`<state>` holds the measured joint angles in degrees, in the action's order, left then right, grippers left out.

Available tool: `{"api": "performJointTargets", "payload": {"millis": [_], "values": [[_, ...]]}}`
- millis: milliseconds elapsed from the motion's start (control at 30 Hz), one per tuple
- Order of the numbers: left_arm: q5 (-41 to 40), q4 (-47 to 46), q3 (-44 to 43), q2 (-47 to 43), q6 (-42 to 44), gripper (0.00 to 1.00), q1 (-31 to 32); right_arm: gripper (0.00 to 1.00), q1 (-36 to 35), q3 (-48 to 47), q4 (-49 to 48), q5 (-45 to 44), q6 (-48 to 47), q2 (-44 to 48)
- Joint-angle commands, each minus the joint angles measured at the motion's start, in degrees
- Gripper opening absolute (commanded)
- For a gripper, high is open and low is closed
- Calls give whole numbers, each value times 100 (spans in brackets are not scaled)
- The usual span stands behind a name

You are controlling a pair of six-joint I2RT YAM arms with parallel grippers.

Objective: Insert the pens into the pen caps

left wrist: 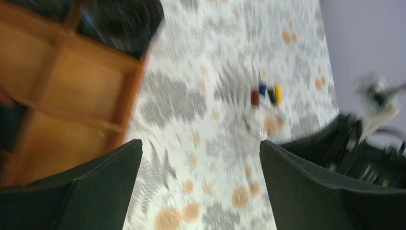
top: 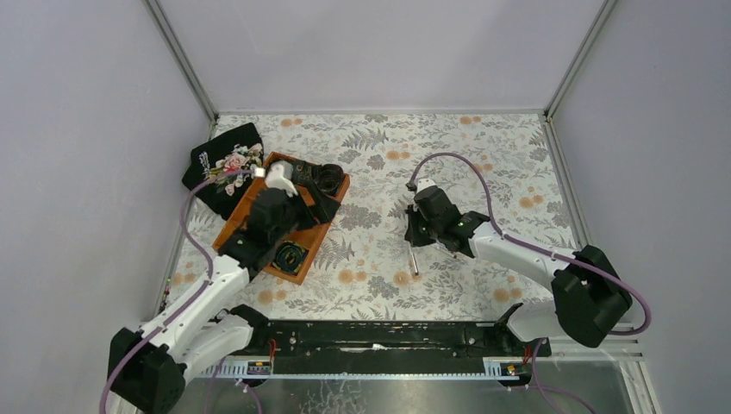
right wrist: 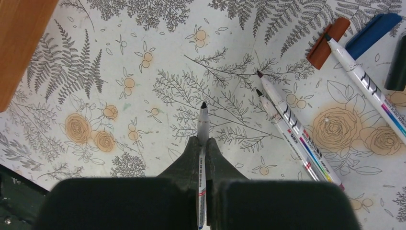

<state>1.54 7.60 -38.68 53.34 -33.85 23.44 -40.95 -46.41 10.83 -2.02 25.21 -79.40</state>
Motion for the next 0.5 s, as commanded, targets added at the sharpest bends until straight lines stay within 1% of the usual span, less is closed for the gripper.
{"api": "performJointTargets", "payload": {"millis": [0, 100, 200, 267, 333, 467], "values": [[309, -679, 970, 102, -1282, 89, 1010, 0, -43, 309, -526, -152, 533, 347], [353, -1395, 1397, 258, -1715, 86, 1884, 0, -42, 590, -916, -27, 896, 710], [597, -2093, 1588, 489, -2048, 85, 2457, 0, -44, 700, -1200, 121, 1260, 972], [749, -2492, 1629, 623, -2229, 85, 2678, 0, -40, 717, -1357, 241, 1470, 1084], [846, -2762, 1677, 706, -2320, 85, 2770, 0, -39, 740, -1492, 341, 1674, 1177], [864, -2977, 1643, 848, -2285, 85, 2789, 0, -38, 759, -1668, 529, 1881, 1291]]}}
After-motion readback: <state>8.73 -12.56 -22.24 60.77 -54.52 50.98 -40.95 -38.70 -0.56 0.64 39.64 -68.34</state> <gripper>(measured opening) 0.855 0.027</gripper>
